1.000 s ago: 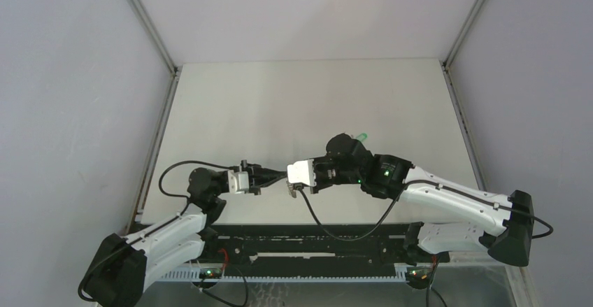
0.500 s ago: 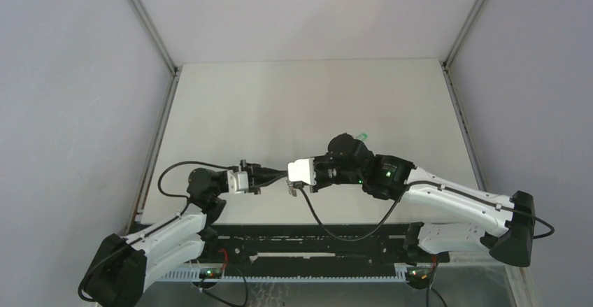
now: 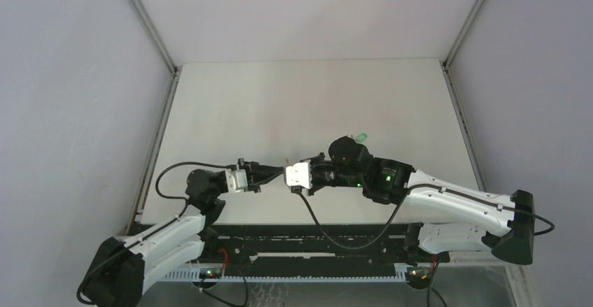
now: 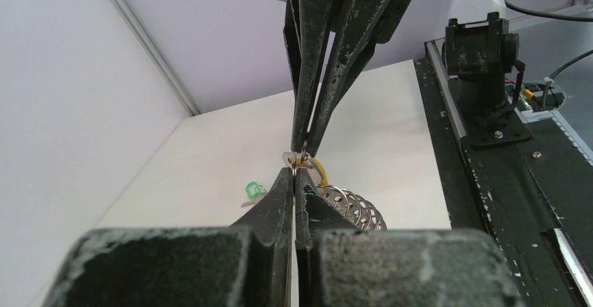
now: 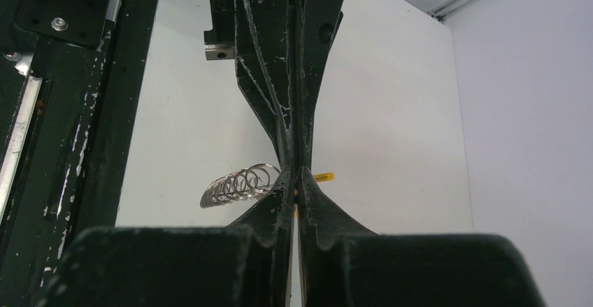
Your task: Put the keys on the keyring
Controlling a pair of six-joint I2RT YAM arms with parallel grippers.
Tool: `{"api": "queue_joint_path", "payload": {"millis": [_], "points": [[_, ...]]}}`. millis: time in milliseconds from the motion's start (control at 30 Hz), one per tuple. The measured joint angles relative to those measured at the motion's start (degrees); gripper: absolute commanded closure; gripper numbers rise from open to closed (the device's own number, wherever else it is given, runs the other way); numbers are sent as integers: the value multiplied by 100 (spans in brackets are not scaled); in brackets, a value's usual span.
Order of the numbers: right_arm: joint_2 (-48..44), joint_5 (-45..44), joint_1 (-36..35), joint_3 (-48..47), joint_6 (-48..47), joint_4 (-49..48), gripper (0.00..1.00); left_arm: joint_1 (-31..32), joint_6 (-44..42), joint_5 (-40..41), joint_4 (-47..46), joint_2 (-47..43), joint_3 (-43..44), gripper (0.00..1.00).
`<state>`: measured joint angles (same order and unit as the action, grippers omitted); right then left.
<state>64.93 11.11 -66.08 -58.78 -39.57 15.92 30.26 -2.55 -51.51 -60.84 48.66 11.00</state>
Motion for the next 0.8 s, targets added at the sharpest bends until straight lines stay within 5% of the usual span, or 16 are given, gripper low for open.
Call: {"api": "queue_joint_path", "payload": {"millis": [367,800], "points": [[-553,188,323,321,-4,-2,100,-2,68,48,-345,-72,0,100],[-979,1473,1152,809,7,-562,100,-2,422,-22,-911,136,0,100]]}}
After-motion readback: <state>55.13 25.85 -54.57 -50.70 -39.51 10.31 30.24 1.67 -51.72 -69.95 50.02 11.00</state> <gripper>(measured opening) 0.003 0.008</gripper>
